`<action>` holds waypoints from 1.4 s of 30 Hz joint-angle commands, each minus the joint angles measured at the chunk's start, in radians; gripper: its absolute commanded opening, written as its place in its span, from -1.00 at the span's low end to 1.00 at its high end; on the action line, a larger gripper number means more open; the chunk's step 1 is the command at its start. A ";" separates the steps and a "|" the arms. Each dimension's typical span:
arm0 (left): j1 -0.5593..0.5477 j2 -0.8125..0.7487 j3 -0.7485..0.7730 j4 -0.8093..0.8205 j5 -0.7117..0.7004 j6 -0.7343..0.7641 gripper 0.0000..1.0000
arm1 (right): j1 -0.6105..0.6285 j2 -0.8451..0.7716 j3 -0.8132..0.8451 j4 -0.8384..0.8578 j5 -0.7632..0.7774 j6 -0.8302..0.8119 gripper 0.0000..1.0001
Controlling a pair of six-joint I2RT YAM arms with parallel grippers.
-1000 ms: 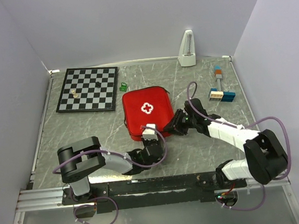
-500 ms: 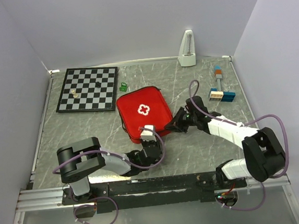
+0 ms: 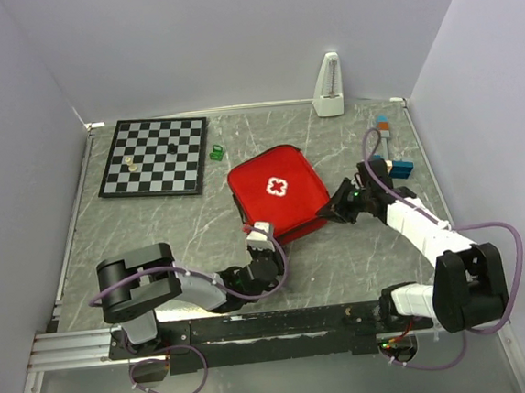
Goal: Organize the medicine kit
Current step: Zip the medicine box at the center of the board.
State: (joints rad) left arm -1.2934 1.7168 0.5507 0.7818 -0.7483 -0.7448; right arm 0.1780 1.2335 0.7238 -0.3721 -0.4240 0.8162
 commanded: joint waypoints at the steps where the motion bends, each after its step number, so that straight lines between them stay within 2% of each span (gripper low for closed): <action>1: 0.003 -0.043 -0.049 -0.019 -0.057 -0.016 -0.99 | -0.139 -0.058 0.005 0.015 0.165 -0.100 -1.00; 8: 0.003 -0.068 -0.077 -0.024 -0.060 -0.022 -0.99 | -0.173 -0.086 0.026 0.039 0.134 -0.112 -1.00; 10: 0.003 -0.069 -0.078 -0.024 -0.062 -0.021 -0.99 | -0.161 -0.120 0.043 0.019 0.122 -0.123 -0.30; 13: 0.002 -0.066 -0.068 -0.023 -0.063 -0.007 -0.99 | -0.095 -0.195 0.034 -0.001 0.137 -0.112 0.23; 14: 0.002 -0.065 -0.063 -0.024 -0.065 -0.002 -0.99 | -0.068 -0.213 0.028 -0.010 0.139 -0.098 0.47; 15: 0.002 -0.062 -0.060 -0.019 -0.063 0.004 -0.99 | -0.043 -0.226 0.025 -0.022 0.140 -0.088 0.60; 16: 0.002 -0.057 -0.052 -0.019 -0.063 0.007 -0.99 | -0.013 -0.235 0.016 -0.028 0.139 -0.069 0.64; 19: 0.000 -0.042 -0.035 -0.015 -0.060 0.018 -0.99 | 0.125 -0.247 -0.049 0.022 0.128 0.029 0.68; 23: -0.006 -0.031 -0.025 -0.004 -0.059 0.024 -0.99 | 0.241 -0.207 -0.121 0.133 0.131 0.162 0.68; 27: -0.017 -0.040 -0.034 -0.007 -0.062 0.022 -0.99 | 0.268 -0.169 -0.168 0.254 0.137 0.251 0.68; 36: -0.033 -0.052 -0.058 0.007 -0.066 0.025 -0.99 | 0.284 -0.040 -0.155 0.366 0.156 0.354 0.65; 39: -0.037 -0.056 -0.060 0.013 -0.066 0.035 -0.99 | 0.290 0.030 -0.150 0.415 0.122 0.374 0.49; 41: -0.037 -0.060 -0.061 0.019 -0.066 0.044 -0.99 | 0.301 0.063 -0.153 0.433 0.113 0.374 0.21; 42: -0.037 -0.062 -0.063 0.020 -0.066 0.047 -0.99 | 0.304 0.075 -0.153 0.438 0.110 0.367 -0.01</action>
State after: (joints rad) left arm -1.3170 1.6707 0.5037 0.7868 -0.7925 -0.7216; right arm 0.4580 1.2442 0.5514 -0.0422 -0.2943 1.1610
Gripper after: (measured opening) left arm 0.029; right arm 0.646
